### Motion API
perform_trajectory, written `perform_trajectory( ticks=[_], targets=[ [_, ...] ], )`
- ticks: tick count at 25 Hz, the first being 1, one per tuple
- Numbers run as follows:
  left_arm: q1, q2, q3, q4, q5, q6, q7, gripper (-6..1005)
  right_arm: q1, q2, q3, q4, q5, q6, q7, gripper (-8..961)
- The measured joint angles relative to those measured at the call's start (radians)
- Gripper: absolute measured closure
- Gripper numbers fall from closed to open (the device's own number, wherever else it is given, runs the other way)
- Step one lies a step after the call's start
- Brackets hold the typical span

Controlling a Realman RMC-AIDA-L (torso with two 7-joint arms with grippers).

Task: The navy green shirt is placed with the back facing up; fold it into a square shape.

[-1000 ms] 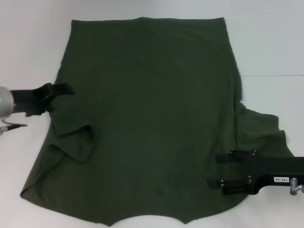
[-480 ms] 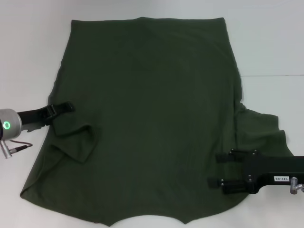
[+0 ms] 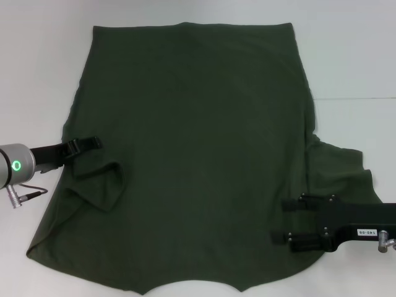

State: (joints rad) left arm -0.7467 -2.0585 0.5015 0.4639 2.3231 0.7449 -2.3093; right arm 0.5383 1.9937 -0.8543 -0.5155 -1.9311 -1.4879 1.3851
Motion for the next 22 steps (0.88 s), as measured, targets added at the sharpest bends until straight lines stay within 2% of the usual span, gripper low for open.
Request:
perform_trajectory(
  ticks=[22],
  targets=[
    [0.0, -0.005, 0.002, -0.004, 0.004, -0.016, 0.049, 88, 0.0, -0.001, 0.0, 0.0, 0.0, 0.001, 0.003, 26]
  ],
)
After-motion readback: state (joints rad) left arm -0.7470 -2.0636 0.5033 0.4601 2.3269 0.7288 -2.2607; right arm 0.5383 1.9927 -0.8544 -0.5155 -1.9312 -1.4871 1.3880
